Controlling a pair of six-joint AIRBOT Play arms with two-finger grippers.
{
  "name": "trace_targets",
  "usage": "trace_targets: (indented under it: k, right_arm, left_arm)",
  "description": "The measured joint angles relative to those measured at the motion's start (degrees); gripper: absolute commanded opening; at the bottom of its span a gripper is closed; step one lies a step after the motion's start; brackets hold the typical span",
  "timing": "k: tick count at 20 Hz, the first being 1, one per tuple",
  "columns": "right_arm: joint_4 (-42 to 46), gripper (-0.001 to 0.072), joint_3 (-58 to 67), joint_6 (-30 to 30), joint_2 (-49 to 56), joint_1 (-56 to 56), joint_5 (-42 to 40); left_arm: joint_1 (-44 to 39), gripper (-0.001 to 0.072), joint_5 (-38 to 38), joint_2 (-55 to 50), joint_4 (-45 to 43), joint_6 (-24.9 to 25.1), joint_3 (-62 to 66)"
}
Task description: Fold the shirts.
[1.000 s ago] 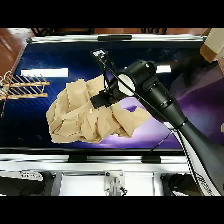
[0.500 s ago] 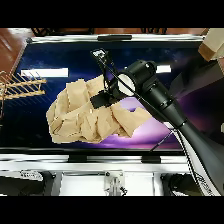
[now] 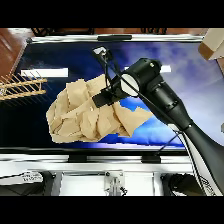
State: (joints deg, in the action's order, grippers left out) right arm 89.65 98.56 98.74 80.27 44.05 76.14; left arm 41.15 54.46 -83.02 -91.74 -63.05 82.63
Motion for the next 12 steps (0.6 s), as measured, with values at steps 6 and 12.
trace_targets:
  k: [6, 12]
  right_arm:
    - [10.0, 0.0074, 0.0, 2.0, -4.9, 0.0, 0.7]
    - [17.7, 0.0073, 0.1, 3.2, -7.8, -2.4, 5.0]
  left_arm:
    - [-12.7, 0.0040, 5.6, 13.9, 12.1, -2.3, 0.7]
    - [-37.7, 0.0039, 25.5, 30.6, 10.3, -5.8, -2.0]
